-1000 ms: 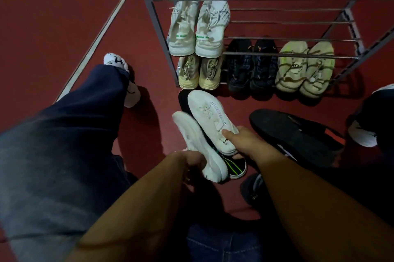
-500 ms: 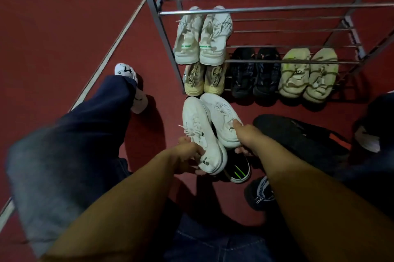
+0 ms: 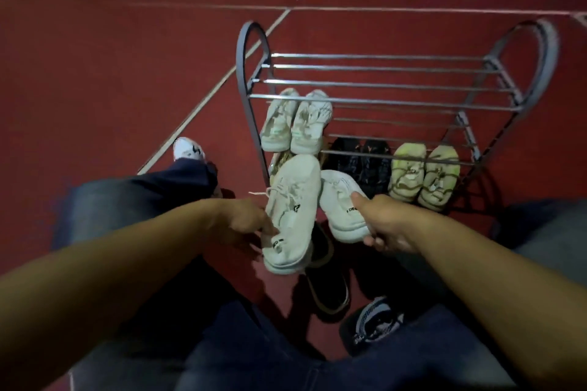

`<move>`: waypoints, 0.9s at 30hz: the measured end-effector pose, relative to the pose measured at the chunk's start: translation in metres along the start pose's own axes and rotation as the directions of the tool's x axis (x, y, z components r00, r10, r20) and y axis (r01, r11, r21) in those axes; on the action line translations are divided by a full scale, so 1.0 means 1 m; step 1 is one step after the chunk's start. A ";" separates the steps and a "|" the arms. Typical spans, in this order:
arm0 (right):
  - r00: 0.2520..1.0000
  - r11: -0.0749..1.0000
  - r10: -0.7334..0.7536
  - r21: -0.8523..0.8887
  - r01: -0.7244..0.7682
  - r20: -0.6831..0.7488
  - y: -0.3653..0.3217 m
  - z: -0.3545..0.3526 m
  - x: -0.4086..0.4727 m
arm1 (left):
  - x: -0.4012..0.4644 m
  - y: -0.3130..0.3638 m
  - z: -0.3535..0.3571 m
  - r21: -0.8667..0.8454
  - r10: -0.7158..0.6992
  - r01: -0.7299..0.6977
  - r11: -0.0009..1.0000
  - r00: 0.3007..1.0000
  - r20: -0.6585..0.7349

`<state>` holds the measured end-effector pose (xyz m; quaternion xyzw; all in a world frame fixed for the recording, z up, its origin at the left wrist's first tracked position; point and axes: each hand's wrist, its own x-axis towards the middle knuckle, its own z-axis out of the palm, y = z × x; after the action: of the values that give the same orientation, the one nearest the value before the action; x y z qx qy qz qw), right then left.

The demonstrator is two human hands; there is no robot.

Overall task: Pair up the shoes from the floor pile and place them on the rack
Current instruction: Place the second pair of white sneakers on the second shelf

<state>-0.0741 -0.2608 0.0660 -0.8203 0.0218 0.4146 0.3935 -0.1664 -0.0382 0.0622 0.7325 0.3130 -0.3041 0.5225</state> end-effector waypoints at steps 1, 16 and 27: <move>1.000 0.999 -0.005 0.042 0.005 -0.011 0.000 -0.005 -0.005 | -0.005 0.011 -0.003 0.013 0.020 -0.020 1.000 1.000 -0.021; 0.962 0.758 0.178 0.652 0.000 -0.208 -0.035 -0.084 0.057 | 0.094 0.161 0.027 -0.088 0.150 -0.164 0.983 0.978 -0.143; 0.972 0.907 0.205 0.394 -0.146 -0.112 -0.061 -0.127 0.160 | 0.195 0.200 0.016 -0.016 0.264 -0.266 0.964 0.961 -0.082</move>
<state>0.1367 -0.2568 0.0365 -0.7511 0.2059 0.3727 0.5046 0.1078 -0.0776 0.0225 0.7722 0.2368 -0.1977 0.5555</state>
